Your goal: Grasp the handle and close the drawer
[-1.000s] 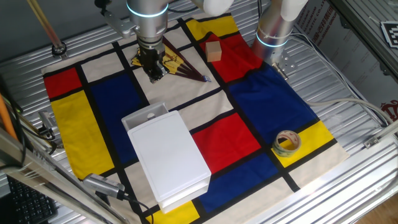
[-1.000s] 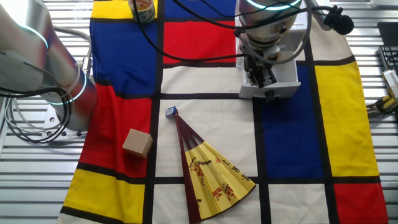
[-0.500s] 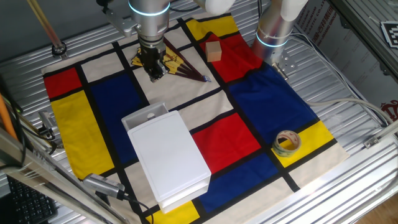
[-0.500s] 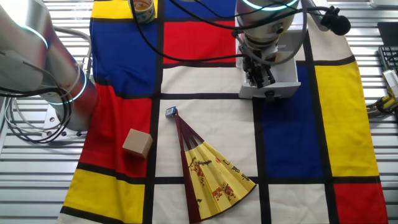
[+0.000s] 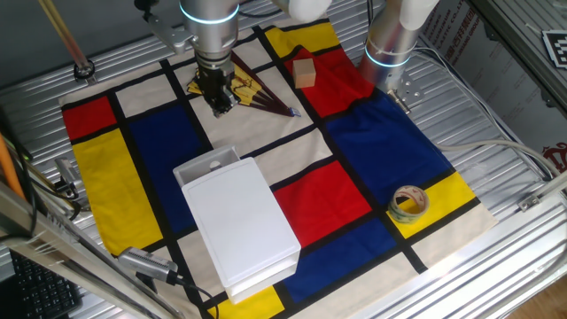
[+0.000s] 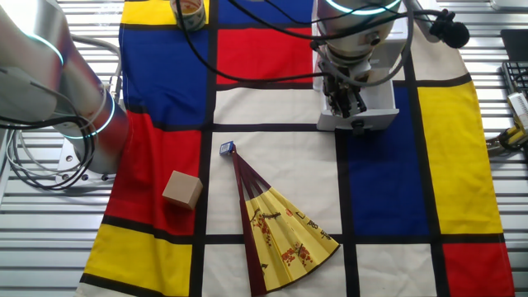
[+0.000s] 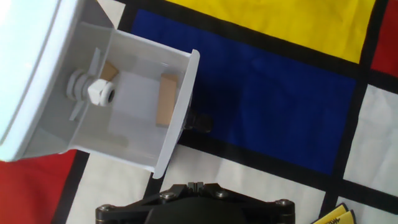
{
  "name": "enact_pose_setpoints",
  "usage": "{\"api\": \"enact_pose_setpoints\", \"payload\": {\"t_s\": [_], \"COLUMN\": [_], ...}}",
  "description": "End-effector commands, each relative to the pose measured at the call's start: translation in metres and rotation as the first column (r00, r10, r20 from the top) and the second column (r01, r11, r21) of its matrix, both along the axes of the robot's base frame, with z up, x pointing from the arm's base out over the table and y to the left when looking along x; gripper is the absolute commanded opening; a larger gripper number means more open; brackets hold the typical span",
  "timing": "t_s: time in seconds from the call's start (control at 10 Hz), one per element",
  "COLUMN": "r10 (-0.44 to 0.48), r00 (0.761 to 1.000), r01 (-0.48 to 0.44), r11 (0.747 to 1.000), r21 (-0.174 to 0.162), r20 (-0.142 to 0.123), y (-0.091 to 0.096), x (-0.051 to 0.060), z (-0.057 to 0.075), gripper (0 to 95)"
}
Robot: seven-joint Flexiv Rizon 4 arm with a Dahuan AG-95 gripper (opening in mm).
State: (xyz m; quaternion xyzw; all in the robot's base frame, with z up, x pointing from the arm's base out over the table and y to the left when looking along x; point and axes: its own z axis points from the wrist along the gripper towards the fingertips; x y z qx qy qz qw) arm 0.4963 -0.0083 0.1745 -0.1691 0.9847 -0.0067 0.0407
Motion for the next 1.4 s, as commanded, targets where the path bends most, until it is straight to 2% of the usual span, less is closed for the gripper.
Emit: {"api": "enact_pose_setpoints", "payload": {"t_s": [0.1, 0.2, 0.3, 0.5, 0.7, 0.9, 1.1, 1.2, 1.4], "r10": [0.014, 0.026, 0.026, 0.049, 0.064, 0.079, 0.097, 0.107, 0.162], "r00": [1.0, 1.0, 1.0, 0.999, 0.998, 0.997, 0.995, 0.994, 0.987], "r01": [-0.014, -0.026, -0.026, -0.049, -0.064, -0.079, -0.097, -0.107, -0.162], "r11": [1.0, 1.0, 1.0, 0.999, 0.998, 0.997, 0.995, 0.994, 0.987], "r21": [0.003, -0.006, -0.002, -0.005, -0.001, -0.001, -0.001, -0.001, 0.007], "r20": [0.011, 0.012, 0.012, 0.003, 0.0, -0.001, -0.004, -0.002, 0.003], "y": [-0.009, -0.017, -0.02, -0.036, -0.047, -0.047, -0.047, -0.045, -0.042], "x": [0.009, 0.017, 0.025, 0.058, 0.069, 0.07, 0.066, 0.057, 0.054], "z": [-0.013, -0.019, -0.018, -0.01, -0.01, -0.012, -0.019, -0.031, -0.05], "gripper": [0.0, 0.0, 0.0, 0.0, 0.0, 0.0, 0.0, 0.0, 0.0]}}
